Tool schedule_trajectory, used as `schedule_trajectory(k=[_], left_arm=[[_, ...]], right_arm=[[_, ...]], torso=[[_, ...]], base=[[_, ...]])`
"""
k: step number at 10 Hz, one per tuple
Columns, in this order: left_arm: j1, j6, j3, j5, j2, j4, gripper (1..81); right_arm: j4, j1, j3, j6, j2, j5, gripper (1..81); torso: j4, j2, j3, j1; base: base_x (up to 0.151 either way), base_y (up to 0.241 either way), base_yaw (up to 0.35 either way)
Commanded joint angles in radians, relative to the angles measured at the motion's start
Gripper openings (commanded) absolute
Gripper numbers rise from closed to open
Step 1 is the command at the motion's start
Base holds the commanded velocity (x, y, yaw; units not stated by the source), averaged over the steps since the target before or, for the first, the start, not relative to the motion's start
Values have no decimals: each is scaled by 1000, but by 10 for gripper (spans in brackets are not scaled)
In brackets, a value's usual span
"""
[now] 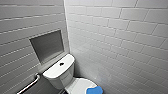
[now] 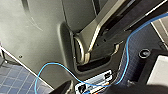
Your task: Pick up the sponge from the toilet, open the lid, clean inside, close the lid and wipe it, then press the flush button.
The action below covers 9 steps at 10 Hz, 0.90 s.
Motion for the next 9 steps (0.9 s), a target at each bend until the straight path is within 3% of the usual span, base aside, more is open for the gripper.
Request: schedule_trajectory(k=[1, 3, 5, 9], left_arm=[[31, 7, 16, 71, 39, -16, 811], [32, 7, -5, 70, 53, -40, 811], [58, 8, -5, 19, 57, -65, 811], [75, 11, -10, -3, 68, -64, 811]], right_arm=[[26, 150, -24, 10, 19, -51, 811], [32, 196, -40, 13, 44, -56, 811], [32, 211, -61, 11, 59, -56, 811], [33, 239, -87, 13, 85, -56, 811]], torso=[[0, -97, 0, 63], [0, -173, 0, 109], [0, -242, -99, 153], [0, -375, -215, 236]], base=[[0, 0, 0], [0, 0, 0], [0, 0, 0], [0, 0, 0]])
